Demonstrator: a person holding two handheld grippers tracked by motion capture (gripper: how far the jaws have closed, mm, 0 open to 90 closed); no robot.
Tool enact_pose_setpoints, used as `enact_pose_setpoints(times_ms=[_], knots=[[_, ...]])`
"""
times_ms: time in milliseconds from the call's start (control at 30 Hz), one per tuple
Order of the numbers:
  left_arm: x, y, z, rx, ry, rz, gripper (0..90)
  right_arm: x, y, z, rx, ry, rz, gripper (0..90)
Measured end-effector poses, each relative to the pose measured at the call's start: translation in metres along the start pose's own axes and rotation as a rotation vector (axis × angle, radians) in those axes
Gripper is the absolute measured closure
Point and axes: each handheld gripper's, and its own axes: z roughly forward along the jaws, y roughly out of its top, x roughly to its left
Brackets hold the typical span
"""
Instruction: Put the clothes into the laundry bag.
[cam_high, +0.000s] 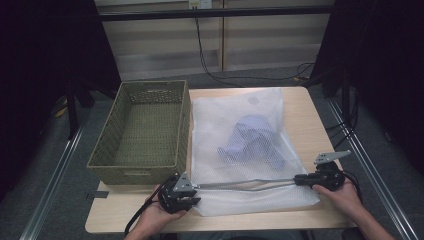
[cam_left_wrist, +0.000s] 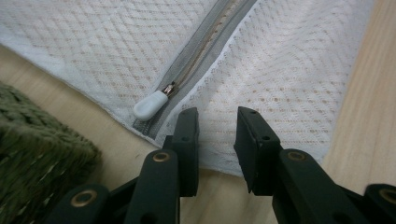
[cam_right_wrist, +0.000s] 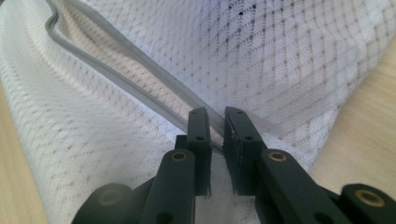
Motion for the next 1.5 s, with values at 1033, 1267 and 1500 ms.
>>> enact_pose_setpoints(times_ms=[1033,1267,1500], knots=[[-0.019,0.013,-0.050,-0.379,0.110,-0.190,15.1,0.041,0.015,-0.034,-0.401,0.007,-0.054,41.9],[-0.030,-0.006,-0.065,-0.421,0.159,-0.249,12.1,0.061,0.008,-0.037,-0.416,0.033,-0.034,38.7],[-0.032,-0.015,-0.071,-0.471,0.171,-0.237,9.5,0.072,-0.002,-0.043,-0.411,0.026,-0.036,37.0]])
